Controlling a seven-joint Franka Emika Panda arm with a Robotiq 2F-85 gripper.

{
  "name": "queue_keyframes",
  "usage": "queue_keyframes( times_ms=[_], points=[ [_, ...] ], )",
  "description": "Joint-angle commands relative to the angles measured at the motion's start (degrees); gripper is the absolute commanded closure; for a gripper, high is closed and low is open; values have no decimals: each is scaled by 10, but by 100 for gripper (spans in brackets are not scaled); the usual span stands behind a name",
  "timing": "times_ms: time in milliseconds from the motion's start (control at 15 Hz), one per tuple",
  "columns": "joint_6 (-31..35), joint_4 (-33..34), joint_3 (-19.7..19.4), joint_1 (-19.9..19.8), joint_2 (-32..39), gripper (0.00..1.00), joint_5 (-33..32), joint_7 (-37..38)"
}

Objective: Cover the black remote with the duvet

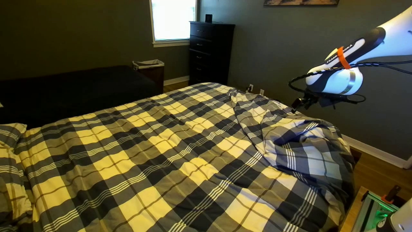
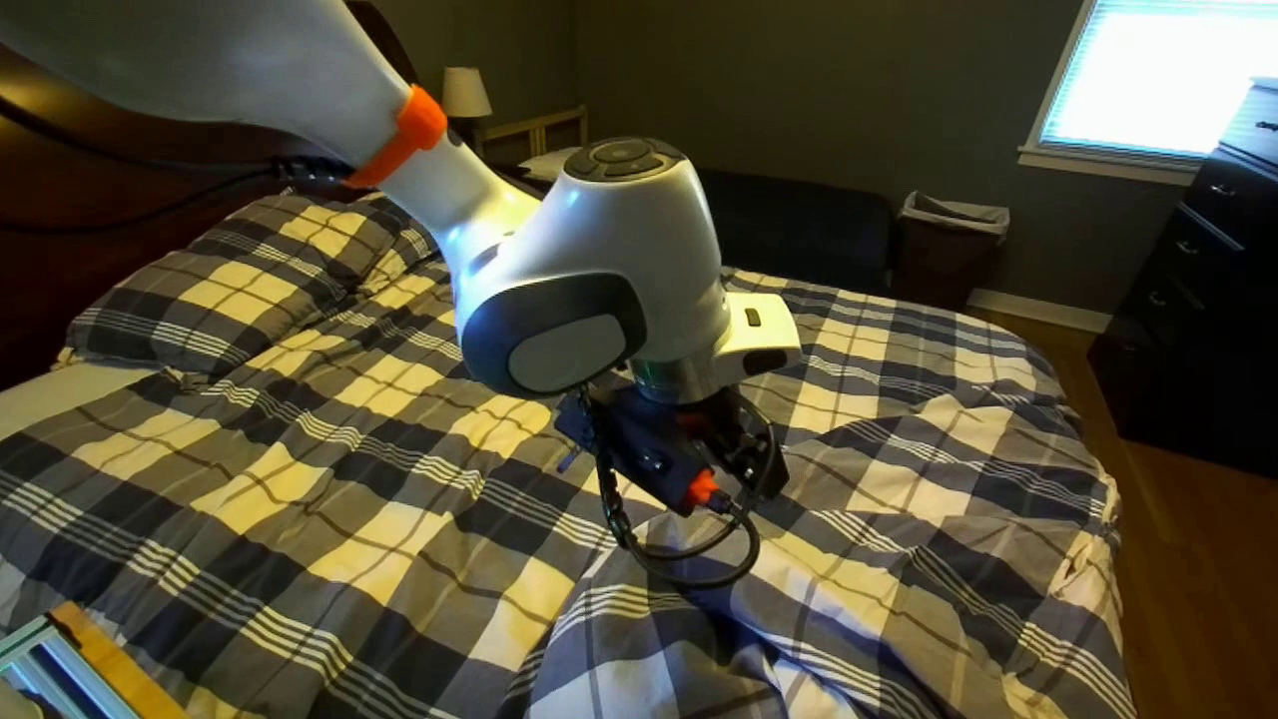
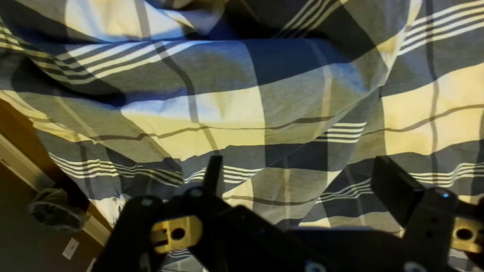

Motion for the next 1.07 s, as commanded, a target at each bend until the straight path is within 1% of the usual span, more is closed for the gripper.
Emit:
queue_keyframes(
  times_ms=[0, 67, 200, 333, 467, 533, 1000],
  points=[
    [-19, -8, -23, -4, -9, 0, -143, 88],
    [-31, -7, -26, -5, -12, 0, -169, 99],
    [-55, -8, -25, -5, -22, 0, -200, 105],
    [-85, -9, -21, -4, -32, 0, -209, 99],
    [-110, -10, -17, -3, -40, 0, -204, 95],
    [-84, -3, -17, -6, -22, 0, -191, 89],
    [-87, -2, -16, -5, -25, 0, -191, 89]
  ],
)
